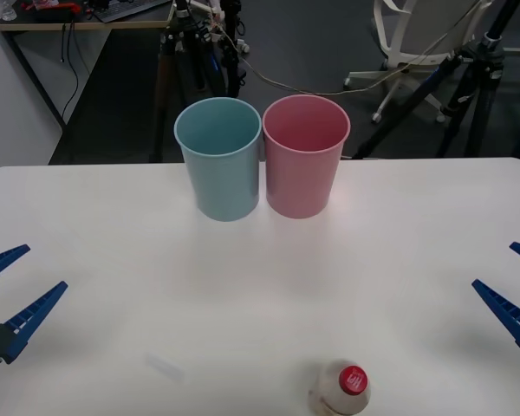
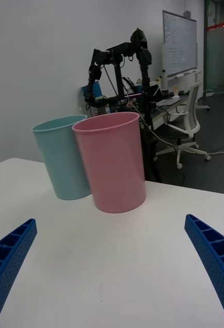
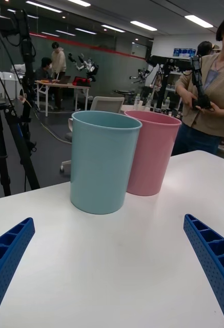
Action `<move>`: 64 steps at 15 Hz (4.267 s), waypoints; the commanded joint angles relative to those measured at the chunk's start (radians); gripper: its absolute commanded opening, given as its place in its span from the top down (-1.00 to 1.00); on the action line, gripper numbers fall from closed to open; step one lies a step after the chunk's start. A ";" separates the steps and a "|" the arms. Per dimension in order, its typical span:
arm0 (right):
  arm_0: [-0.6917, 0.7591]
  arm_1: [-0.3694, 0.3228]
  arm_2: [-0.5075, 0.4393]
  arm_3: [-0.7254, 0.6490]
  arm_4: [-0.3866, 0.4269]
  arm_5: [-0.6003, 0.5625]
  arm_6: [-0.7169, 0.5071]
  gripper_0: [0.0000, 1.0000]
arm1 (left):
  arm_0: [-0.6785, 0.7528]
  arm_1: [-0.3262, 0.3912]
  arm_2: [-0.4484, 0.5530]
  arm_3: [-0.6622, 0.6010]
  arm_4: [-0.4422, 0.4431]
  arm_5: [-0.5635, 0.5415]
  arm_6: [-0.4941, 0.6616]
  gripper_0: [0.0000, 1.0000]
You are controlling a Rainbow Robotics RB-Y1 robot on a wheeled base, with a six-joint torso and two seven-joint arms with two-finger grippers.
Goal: Grasp the object on the table and drop it into the matching bin: aluminum can to the light blue bin, PET bottle to the pink bin.
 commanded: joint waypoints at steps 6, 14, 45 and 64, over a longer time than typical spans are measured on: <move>0.007 0.001 -0.021 0.035 0.005 -0.010 0.012 -1.00 | 0.000 0.000 0.000 0.000 0.000 0.000 0.000 -1.00; 0.117 -0.040 0.034 0.034 -0.021 -0.102 0.218 -1.00 | 0.000 0.000 0.000 0.000 0.000 0.000 0.000 -1.00; -0.274 -0.270 1.002 0.477 -0.316 -0.105 0.966 -1.00 | 0.000 0.000 0.000 0.000 0.000 0.000 0.000 -1.00; -0.308 -0.195 0.988 0.478 -0.228 -0.076 0.907 1.00 | 0.000 0.000 0.000 0.000 0.000 0.000 0.000 -1.00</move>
